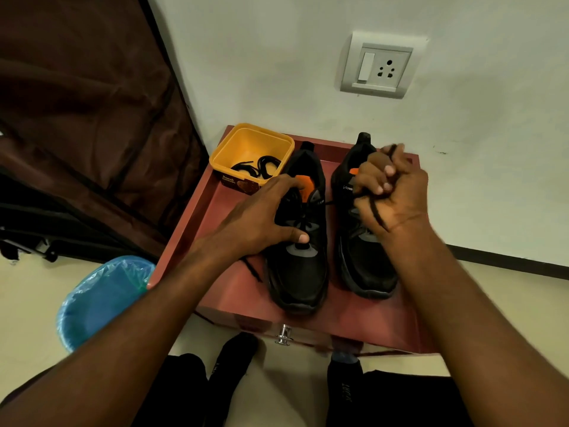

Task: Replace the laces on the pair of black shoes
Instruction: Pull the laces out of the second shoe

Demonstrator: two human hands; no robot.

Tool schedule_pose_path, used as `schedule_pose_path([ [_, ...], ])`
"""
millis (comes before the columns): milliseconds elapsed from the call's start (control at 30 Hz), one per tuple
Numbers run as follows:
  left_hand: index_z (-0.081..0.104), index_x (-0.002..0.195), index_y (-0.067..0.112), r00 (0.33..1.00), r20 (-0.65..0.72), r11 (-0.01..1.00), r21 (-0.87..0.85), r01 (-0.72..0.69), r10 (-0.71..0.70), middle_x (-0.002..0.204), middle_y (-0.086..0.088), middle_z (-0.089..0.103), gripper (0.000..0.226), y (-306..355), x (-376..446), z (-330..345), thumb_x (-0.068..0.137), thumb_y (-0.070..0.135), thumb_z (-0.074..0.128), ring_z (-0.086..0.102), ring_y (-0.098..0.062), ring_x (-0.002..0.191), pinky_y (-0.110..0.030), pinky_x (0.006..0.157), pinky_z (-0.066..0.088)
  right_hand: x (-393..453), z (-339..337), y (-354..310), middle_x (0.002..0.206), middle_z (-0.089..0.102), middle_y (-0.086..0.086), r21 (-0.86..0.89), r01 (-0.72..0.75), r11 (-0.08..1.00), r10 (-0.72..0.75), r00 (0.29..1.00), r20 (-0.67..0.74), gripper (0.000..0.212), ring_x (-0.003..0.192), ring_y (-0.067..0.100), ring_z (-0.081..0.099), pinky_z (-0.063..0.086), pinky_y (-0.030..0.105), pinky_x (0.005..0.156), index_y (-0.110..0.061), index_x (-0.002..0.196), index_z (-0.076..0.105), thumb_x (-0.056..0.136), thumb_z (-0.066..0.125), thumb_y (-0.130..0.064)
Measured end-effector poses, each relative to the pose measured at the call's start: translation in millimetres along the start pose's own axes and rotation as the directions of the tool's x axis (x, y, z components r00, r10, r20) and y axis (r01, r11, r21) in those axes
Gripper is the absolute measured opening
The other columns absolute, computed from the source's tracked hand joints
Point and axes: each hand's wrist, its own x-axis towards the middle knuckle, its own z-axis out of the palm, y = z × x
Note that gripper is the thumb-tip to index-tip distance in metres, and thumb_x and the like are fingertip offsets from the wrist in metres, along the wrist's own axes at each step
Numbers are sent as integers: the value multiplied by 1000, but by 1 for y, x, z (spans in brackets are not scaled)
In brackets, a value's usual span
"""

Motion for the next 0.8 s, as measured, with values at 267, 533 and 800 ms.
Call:
schedule_pose_path([
  [267, 53, 145, 32, 993, -99, 987, 151, -54, 70, 156, 9, 37, 59, 1, 2, 9, 91, 48, 72, 44, -15, 139, -45, 102, 53, -16, -11, 20, 63, 57, -10, -862, 113, -495, -336, 889, 310, 34, 56, 4, 59, 39, 16, 48, -22, 75, 63, 101, 61, -43],
  [533, 69, 122, 21, 967, -207, 935, 348, -67, 146, 137, -4, 49, 35, 13, 2, 12, 89, 31, 71, 53, -28, 119, -49, 89, 53, -8, -19, 22, 152, 39, -7, -749, 361, -556, 264, 931, 253, 75, 141, 22, 38, 43, 48, 113, -31, 153, 40, 88, 75, -45],
  [800, 61, 125, 26, 973, -216, 952, 304, -18, 87, 136, 9, 44, 36, 17, 3, 12, 92, 34, 71, 60, -14, 93, -25, 61, 45, -10, -22, 30, 136, 43, -14, -747, 308, -589, 205, 951, 230, 89, 116, 13, 55, 54, 39, 88, -29, 136, 43, 65, 91, -56],
])
